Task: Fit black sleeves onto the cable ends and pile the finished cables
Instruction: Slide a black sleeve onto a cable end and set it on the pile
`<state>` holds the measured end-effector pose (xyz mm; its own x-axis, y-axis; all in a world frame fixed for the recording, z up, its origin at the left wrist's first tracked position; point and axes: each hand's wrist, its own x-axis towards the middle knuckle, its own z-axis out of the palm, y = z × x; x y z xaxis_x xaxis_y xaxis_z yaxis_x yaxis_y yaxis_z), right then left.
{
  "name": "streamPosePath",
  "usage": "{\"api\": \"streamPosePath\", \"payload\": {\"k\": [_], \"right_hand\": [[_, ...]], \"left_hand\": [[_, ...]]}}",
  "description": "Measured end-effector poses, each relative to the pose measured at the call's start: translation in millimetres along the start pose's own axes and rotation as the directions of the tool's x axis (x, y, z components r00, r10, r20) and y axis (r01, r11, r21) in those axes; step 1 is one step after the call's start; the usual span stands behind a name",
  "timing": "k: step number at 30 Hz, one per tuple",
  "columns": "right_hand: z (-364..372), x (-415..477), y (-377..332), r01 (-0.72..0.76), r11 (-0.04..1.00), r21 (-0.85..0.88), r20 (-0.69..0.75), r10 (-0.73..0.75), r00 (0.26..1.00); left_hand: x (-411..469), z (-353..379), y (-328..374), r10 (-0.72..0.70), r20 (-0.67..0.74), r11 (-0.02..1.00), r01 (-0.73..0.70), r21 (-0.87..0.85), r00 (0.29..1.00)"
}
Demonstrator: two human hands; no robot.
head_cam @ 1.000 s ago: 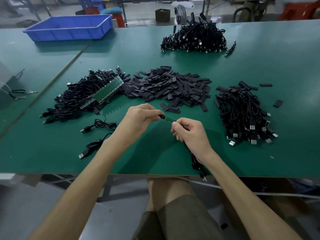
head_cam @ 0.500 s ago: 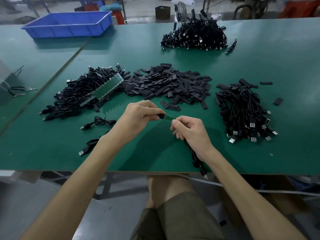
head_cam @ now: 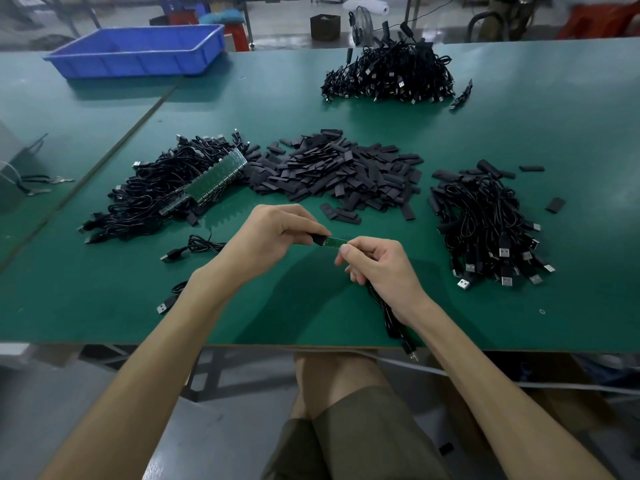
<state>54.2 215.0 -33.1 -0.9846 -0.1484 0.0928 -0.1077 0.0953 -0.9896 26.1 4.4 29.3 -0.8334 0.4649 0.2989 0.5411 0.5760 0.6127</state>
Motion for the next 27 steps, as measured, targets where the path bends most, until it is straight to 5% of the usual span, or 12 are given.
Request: {"api": "streamPosePath", "payload": {"k": [17, 27], "right_hand": [[1, 0, 4, 0.012, 0.998, -0.064, 0.009, -0.011, 1.000], [1, 1, -3, 0.019, 0.997, -0.073, 0.067, -0.014, 0.998]], "left_hand": [[-6, 14, 3, 0.111, 0.043, 0.974, -0.118, 0.196, 0.993], [1, 10, 6, -0.078, 0.205, 0.985, 0.044, 0.167, 0.976]]}}
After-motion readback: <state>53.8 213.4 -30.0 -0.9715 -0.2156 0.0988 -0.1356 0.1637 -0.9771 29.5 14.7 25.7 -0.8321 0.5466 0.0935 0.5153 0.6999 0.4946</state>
